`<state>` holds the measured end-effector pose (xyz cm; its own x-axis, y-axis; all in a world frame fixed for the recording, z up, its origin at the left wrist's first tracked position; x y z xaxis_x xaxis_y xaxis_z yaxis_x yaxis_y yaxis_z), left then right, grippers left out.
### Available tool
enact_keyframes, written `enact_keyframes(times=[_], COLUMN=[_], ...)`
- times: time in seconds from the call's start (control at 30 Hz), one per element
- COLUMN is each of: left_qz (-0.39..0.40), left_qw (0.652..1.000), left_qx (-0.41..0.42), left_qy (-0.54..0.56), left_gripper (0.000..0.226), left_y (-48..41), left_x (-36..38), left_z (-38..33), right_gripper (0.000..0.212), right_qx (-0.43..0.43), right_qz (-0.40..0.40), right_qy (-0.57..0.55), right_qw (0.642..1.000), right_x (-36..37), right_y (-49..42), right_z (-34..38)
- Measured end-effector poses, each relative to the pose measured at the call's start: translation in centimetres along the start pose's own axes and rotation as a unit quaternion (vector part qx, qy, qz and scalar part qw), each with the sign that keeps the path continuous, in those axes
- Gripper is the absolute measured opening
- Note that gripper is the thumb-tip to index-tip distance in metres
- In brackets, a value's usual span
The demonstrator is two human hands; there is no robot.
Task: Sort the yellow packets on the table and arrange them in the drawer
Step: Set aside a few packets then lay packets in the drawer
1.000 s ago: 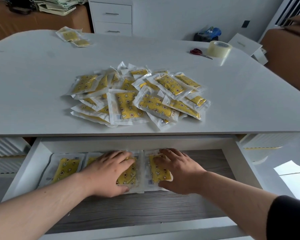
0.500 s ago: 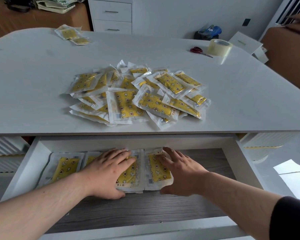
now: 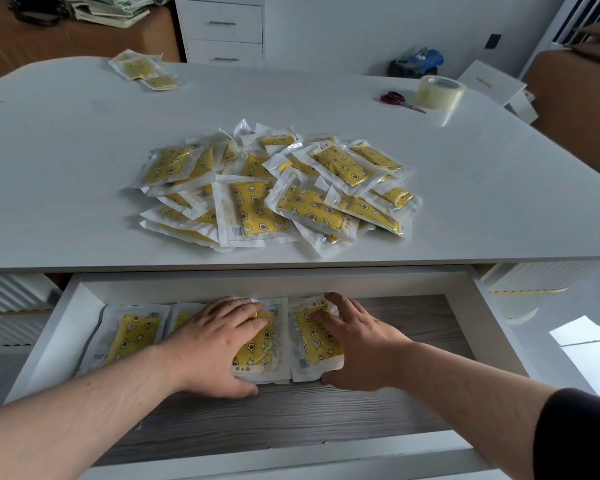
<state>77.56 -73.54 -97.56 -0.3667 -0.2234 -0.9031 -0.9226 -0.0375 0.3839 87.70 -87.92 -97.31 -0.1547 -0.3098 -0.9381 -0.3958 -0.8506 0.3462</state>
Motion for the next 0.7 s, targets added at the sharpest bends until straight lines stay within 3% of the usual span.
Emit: enact_keyframes(times=[0.2,0.63,0.7], left_qz=[-0.021,-0.006,-0.018], left_qw=[1.0,1.0,1.0], left_qx=[-0.001,-0.001,0.002], left_qy=[-0.008,0.005,0.0], left_gripper=[0.101,0.104,0.097], left_y=[-0.05,-0.03,0.07], left_x=[-0.3,0.04,-0.19], left_z=[-0.53,-0.17,-0.11], right_gripper=[0.096,0.101,0.091], right_qx=[-0.014,0.007,0.015], right_qz=[-0.034,-0.027,-0.044], right_qy=[0.073,0.054,0.029], right_qw=[0.997,0.998,0.998], right_x=[-0.72,-0.56,-0.96], right_y=[-0.07,-0.46,-0.41], right_z=[0.88,0.83,0.73])
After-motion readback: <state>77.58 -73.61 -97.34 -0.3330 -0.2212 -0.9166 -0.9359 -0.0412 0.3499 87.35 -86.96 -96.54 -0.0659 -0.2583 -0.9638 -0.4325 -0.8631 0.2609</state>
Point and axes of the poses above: each hand's wrist, its own y-axis away from the middle knuckle, its own x-axis out of the palm, z = x × y, the point moved 9 cm from there along -y, towards the middle knuckle, and after that the axes turned 9 degrees about y, right-handed, at the moved point
